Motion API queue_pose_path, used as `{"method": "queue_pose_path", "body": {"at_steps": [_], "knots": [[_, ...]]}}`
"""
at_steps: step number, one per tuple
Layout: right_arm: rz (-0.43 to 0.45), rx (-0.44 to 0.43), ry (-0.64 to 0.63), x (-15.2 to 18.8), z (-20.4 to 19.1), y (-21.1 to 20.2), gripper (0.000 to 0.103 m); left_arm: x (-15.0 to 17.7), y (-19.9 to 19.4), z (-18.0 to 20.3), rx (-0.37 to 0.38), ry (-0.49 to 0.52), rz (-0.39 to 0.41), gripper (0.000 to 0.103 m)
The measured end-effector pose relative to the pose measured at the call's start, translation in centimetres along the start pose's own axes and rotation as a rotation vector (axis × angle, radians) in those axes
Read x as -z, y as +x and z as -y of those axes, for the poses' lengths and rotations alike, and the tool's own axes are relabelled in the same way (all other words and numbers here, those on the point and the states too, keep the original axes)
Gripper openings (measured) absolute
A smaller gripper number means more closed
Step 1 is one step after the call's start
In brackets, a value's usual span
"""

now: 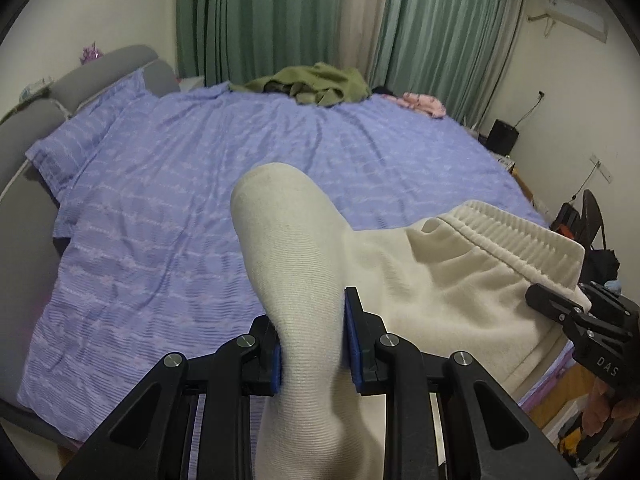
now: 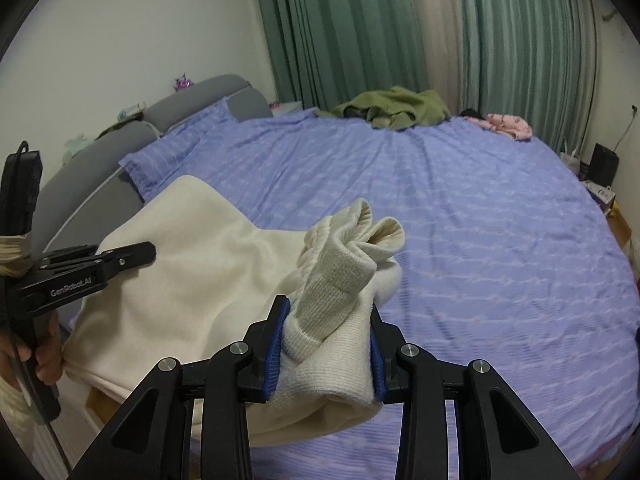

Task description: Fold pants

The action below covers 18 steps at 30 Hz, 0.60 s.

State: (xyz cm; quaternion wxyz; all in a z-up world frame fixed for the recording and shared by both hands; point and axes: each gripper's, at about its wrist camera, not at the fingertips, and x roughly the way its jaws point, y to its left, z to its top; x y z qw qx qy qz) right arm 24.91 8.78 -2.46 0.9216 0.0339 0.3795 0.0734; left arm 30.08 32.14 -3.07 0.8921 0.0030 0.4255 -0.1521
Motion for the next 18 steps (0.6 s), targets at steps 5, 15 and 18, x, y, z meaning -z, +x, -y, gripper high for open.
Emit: {"method": "queue_pose_path", "body": {"at_steps": [5,15,18], "knots": [[-0.049,-0.014,0.001,0.2,-5.2,4.1,0.036,0.3,1.6,-6.4,-0.001,-0.014,-0.048,0.025],[-0.143,-0.037,-0.084,-2.1,-12.9,14.4,0.036,-1.7,8.5,-18.5,-0.036,-0.006,-0.083,0.025],[-0.163,-0.027,-0.092,-3.1,-14.3,18.1,0.036,-2.5,11.4,-20.9,-0.05,-0.015,-0.094,0.025]]}}
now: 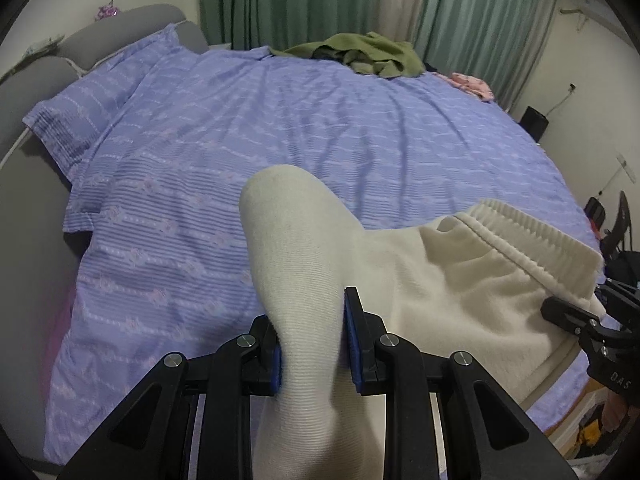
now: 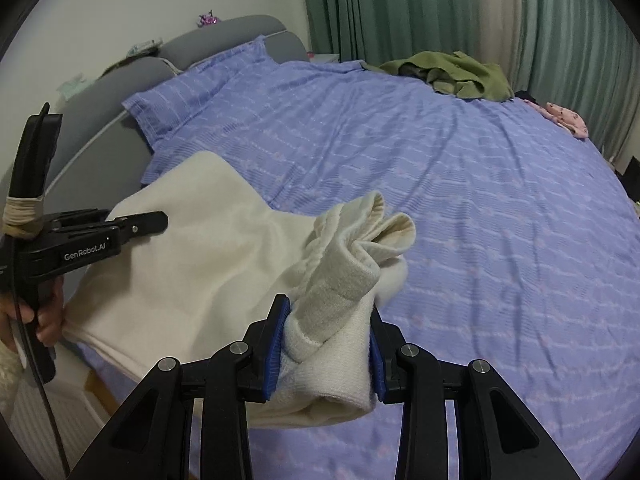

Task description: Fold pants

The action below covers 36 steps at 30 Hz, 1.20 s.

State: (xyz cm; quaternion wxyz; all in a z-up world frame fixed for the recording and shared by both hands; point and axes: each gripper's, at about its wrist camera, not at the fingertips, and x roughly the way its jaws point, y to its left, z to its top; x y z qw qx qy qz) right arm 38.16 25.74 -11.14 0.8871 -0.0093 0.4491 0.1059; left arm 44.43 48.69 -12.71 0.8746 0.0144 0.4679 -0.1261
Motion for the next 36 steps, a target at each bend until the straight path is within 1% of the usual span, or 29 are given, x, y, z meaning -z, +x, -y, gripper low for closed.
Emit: {"method": "queue_pose_path", "body": {"at_steps": [3,5,8,9,12,16,18,21,22,23,24,25,26,27,28,30,32,33,34,35,36], "knots": [[-0.034,0.006,-0.011,-1.1,-0.8,3.8,0.036,-1.0,3.9,-2.1,-0.026,0.003,-0.041,0.025],[-0.056,0.007,-0.02,-1.4,-1.1,6.1,0.036,-1.2,6.3,-3.3,-0.034,-0.019,-0.077,0.025],[-0.113,0.022,-0.032,-0.9,-1.2,10.0,0.036,-0.7,9.9,-4.5,-0.05,-0.044,-0.146,0.025],[-0.135,0.024,-0.031,-0.8,-1.3,10.9,0.036,-0.2,11.3,-4.8,-0.059,-0.048,-0.181,0.025],[-0.21,0.021,-0.016,1.1,-1.0,13.1,0.036,1.3,13.7,-5.4,-0.087,-0.051,-0.259,0.025],[-0.313,-0.005,0.029,4.2,-0.6,14.2,0.036,3.3,14.9,-6.7,-0.09,-0.09,-0.322,0.025],[-0.359,-0.011,0.07,5.6,-0.1,14.6,0.036,4.1,15.2,-6.5,-0.106,-0.077,-0.339,0.025],[-0.39,0.001,0.104,6.8,0.5,15.0,0.038,4.8,15.0,-6.0,-0.126,-0.084,-0.331,0.027],[-0.399,0.005,0.111,6.9,0.7,15.1,0.042,4.9,14.9,-5.9,-0.132,-0.089,-0.328,0.03],[-0.408,0.014,0.119,7.0,1.0,15.0,0.049,4.9,14.6,-5.7,-0.148,-0.089,-0.324,0.032],[-0.405,0.038,0.121,7.0,1.3,14.6,0.054,4.9,14.1,-5.3,-0.187,-0.079,-0.317,0.035],[-0.397,0.066,0.12,7.0,1.7,14.1,0.06,5.0,13.8,-5.1,-0.215,-0.069,-0.312,0.035],[-0.38,0.119,0.113,6.8,2.2,13.3,0.06,5.1,13.0,-4.7,-0.26,-0.052,-0.297,0.035],[-0.358,0.152,0.107,6.7,2.8,12.4,0.06,5.4,12.1,-4.5,-0.282,-0.039,-0.277,0.037],[-0.344,0.17,0.108,6.6,3.3,11.7,0.061,5.4,11.2,-4.3,-0.293,-0.027,-0.259,0.042],[-0.317,0.182,0.121,6.3,4.6,9.9,0.061,5.9,9.0,-2.9,-0.313,0.012,-0.224,0.05],[-0.272,0.201,0.118,5.8,5.9,7.5,0.061,5.7,6.8,-1.4,-0.323,0.048,-0.181,0.055],[-0.242,0.206,0.106,5.7,6.3,5.9,0.061,5.8,5.4,-0.5,-0.327,0.059,-0.157,0.062],[-0.21,0.203,0.098,5.7,6.7,4.3,0.064,6.0,3.7,0.9,-0.325,0.06,-0.125,0.068],[-0.187,0.198,0.092,5.5,7.1,3.1,0.069,6.1,2.0,2.2,-0.311,0.059,-0.094,0.069],[-0.151,0.192,0.082,5.7,7.6,1.1,0.071,6.2,0.9,3.1,-0.299,0.057,-0.077,0.073]]}}
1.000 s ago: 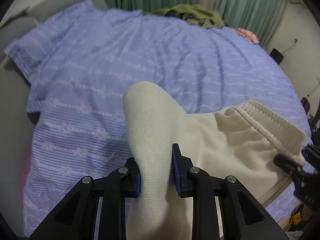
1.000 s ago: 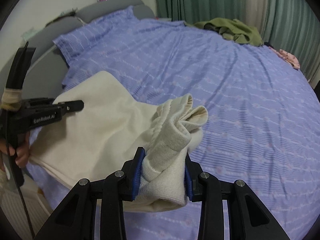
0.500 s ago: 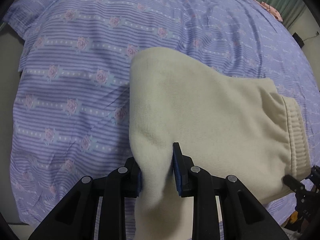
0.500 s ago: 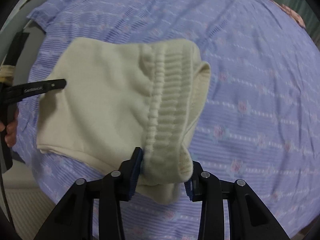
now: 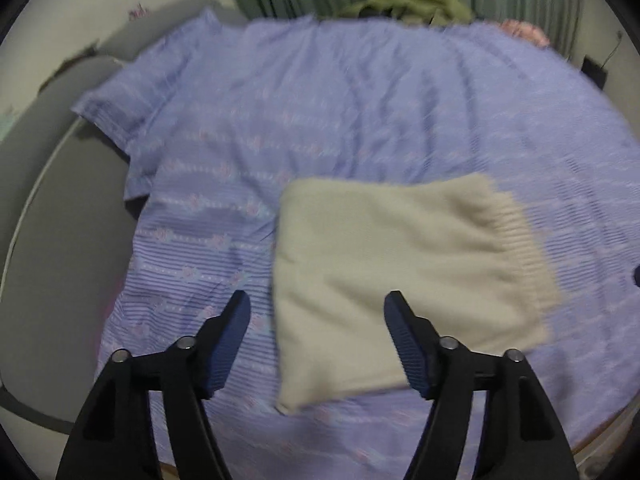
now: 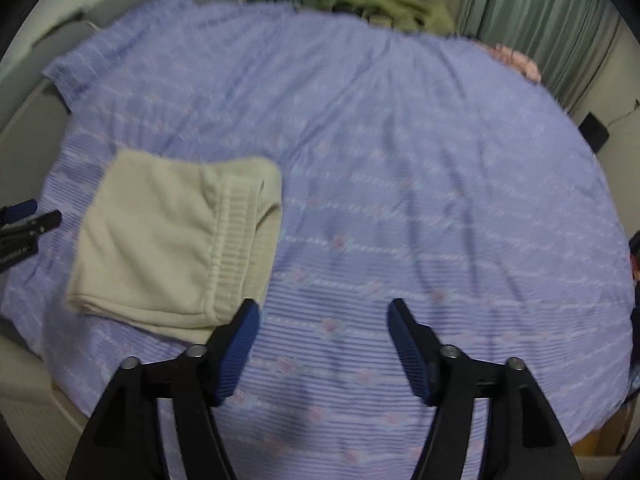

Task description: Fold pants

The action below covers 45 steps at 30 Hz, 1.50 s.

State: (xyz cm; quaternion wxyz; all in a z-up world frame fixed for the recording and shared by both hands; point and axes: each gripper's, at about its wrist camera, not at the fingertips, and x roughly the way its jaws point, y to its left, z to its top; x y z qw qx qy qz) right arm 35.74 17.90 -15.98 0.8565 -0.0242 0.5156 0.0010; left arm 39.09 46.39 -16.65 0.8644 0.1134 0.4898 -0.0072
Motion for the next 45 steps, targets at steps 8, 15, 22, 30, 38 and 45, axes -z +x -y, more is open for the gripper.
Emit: {"method": "queue_pose_path", "body": {"at_steps": [8,15,22,30,38,45], "knots": [[0.16,-0.017,-0.053,3.4,5.7,-11.5,0.081,2.0,-14.0,7.3,0.075,-0.047,0.14,0.098],[0.269,0.044,-0.069,7.0,12.2,-19.8,0.086,3.9,-22.9,14.8,0.122,-0.081,0.223,0.103],[0.33,0.031,0.0,10.5,19.4,-26.2,0.09,5.6,-29.9,22.8,0.134,-0.074,0.304,0.103],[0.382,0.001,0.069,14.9,25.1,-30.4,0.09,7.2,-34.8,29.9,0.169,-0.033,0.359,0.103],[0.416,0.007,0.119,18.1,27.8,-33.0,0.09,8.4,-38.1,33.4,0.184,-0.007,0.399,0.103],[0.435,0.015,0.144,18.9,28.5,-34.1,0.09,8.9,-39.6,34.3,0.187,0.002,0.422,0.103]]}}
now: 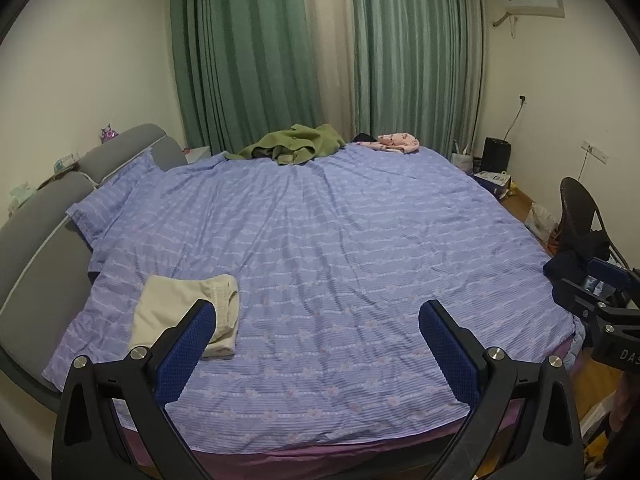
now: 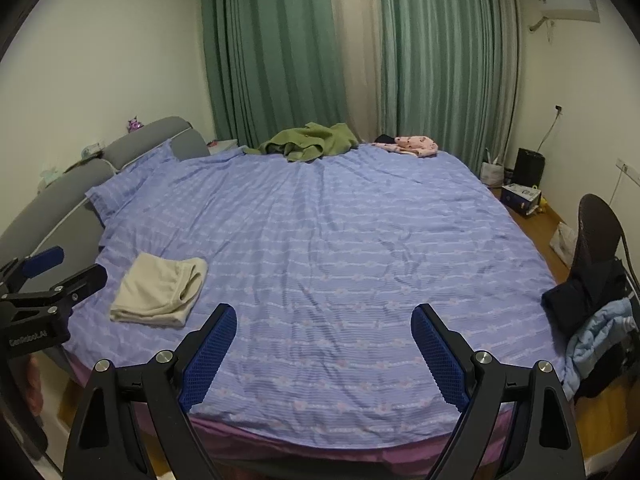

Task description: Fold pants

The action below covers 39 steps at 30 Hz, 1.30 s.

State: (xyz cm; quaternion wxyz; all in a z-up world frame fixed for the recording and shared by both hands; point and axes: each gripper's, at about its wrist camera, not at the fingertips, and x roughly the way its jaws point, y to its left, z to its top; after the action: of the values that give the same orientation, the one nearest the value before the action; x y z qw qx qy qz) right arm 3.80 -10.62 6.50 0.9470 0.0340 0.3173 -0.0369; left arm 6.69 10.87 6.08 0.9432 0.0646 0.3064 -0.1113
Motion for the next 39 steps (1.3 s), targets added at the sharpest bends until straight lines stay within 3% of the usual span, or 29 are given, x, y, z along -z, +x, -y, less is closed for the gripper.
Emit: {"method": "queue_pose_path", "body": {"at_steps": [39], "knots": [[0.026,-0.005,-0.01,0.4,0.1,-2.8,0.09,1.0,-2.6,2.6,0.018,0.014,0.034,0.103]]}}
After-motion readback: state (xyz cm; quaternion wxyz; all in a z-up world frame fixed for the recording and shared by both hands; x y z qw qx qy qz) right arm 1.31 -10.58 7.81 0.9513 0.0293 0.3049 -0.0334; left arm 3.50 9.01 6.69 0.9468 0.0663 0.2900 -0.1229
